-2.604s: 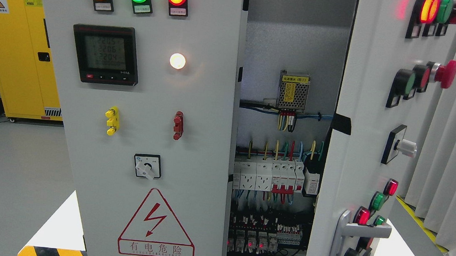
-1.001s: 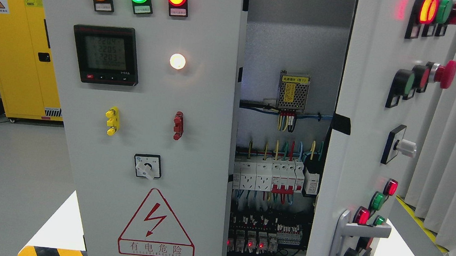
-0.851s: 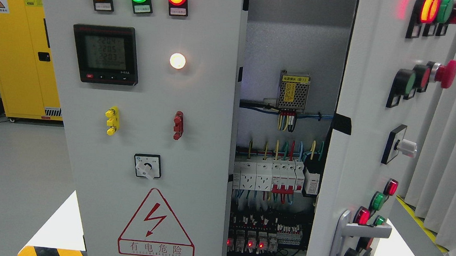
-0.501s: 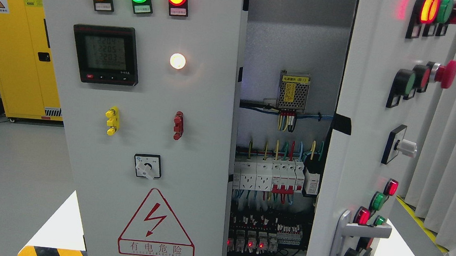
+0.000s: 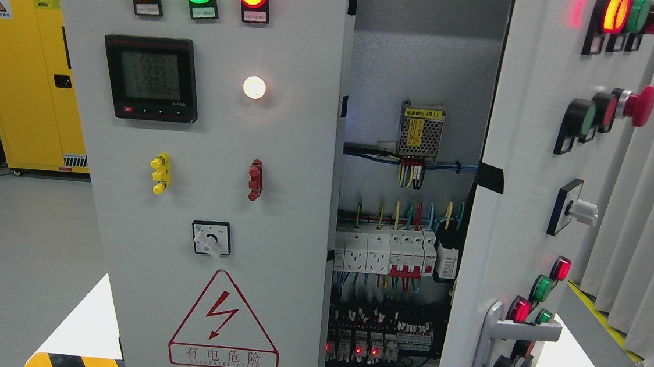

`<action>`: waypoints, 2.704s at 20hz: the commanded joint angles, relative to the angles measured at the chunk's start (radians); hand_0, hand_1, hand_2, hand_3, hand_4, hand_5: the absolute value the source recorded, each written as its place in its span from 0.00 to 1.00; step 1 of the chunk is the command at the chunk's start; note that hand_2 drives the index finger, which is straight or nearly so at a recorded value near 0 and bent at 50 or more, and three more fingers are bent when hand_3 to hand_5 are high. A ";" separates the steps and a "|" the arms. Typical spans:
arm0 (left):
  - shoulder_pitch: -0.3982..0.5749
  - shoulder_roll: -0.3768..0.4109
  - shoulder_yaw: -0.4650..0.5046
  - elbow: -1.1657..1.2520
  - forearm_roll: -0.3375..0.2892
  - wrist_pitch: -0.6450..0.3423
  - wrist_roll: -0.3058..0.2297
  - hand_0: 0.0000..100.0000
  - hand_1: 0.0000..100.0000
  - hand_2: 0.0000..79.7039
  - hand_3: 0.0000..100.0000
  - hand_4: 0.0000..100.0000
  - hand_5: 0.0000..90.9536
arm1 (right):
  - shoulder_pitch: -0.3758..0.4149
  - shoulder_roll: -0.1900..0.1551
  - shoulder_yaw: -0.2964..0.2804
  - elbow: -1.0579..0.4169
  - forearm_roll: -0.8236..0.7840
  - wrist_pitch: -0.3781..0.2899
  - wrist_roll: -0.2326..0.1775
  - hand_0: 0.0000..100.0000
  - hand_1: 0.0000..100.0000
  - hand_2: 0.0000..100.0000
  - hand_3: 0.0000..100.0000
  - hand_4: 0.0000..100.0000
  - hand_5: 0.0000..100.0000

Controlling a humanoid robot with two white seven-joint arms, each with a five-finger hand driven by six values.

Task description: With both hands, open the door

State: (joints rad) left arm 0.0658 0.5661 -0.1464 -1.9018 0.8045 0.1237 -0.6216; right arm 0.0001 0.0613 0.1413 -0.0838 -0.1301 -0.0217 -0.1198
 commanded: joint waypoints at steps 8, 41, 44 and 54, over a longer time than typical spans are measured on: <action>-0.456 0.080 -0.053 -0.109 0.283 0.241 0.002 0.12 0.56 0.00 0.00 0.00 0.00 | 0.003 -0.005 0.001 0.001 0.001 0.000 0.000 0.00 0.50 0.04 0.00 0.00 0.00; -1.158 -0.356 -0.390 0.320 0.363 0.422 0.089 0.12 0.56 0.00 0.00 0.00 0.00 | 0.003 -0.006 0.001 0.001 0.001 0.000 0.000 0.00 0.50 0.04 0.00 0.00 0.00; -1.189 -0.385 -0.392 0.342 0.363 0.422 0.089 0.12 0.56 0.00 0.00 0.00 0.00 | 0.003 -0.006 0.001 0.001 0.001 0.000 0.000 0.00 0.50 0.04 0.00 0.00 0.00; -1.236 -0.449 -0.436 0.409 0.367 0.425 0.089 0.12 0.56 0.00 0.00 0.00 0.00 | 0.003 -0.006 0.001 0.001 0.001 0.000 0.000 0.00 0.50 0.04 0.00 0.00 0.00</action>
State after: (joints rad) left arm -1.1382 0.2108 -0.5433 -1.5640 1.1697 0.5495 -0.5325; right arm 0.0000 0.0553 0.1426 -0.0829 -0.1289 -0.0219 -0.1198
